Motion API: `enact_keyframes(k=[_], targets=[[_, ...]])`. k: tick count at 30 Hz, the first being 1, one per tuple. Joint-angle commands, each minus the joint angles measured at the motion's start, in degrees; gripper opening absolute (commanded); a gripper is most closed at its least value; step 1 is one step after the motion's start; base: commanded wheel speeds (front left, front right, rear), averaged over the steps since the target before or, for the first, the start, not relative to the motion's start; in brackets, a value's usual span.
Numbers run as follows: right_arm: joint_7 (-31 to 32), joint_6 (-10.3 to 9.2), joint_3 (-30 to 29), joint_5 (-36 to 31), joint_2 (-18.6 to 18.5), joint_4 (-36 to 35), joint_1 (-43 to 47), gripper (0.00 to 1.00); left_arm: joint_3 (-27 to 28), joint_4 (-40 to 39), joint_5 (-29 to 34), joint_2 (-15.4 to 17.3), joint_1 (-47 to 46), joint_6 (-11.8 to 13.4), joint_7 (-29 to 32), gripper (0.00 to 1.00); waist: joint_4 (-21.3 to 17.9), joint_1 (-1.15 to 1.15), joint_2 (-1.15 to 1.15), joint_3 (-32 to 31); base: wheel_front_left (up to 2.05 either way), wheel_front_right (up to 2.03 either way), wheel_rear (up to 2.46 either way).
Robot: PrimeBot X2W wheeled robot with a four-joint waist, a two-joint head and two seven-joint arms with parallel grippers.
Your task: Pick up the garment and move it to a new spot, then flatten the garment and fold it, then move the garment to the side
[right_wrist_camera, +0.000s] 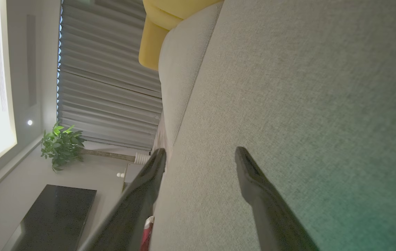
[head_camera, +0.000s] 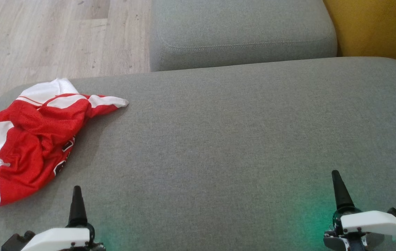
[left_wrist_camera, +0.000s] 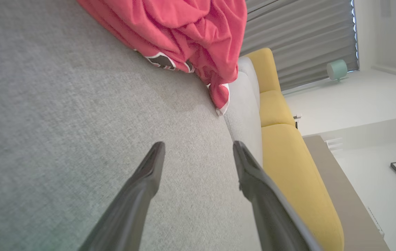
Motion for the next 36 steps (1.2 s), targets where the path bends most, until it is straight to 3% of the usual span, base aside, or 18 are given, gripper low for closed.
enact_keyframes(k=[1,36], targets=[[-0.67,-0.01,0.84,-1.79,-0.59,-2.24,-2.82,1.0,0.15,-2.33,1.71,0.4,-1.11,0.24,-0.67,1.0,0.01,0.0,0.0,-0.06,0.0,0.0,0.0],[-6.41,-0.02,7.37,-27.53,-0.43,-4.14,-2.79,1.0,-4.5,-7.18,26.61,0.54,0.33,3.56,-6.38,1.0,-0.2,0.0,0.0,-1.85,0.0,0.0,0.0]])
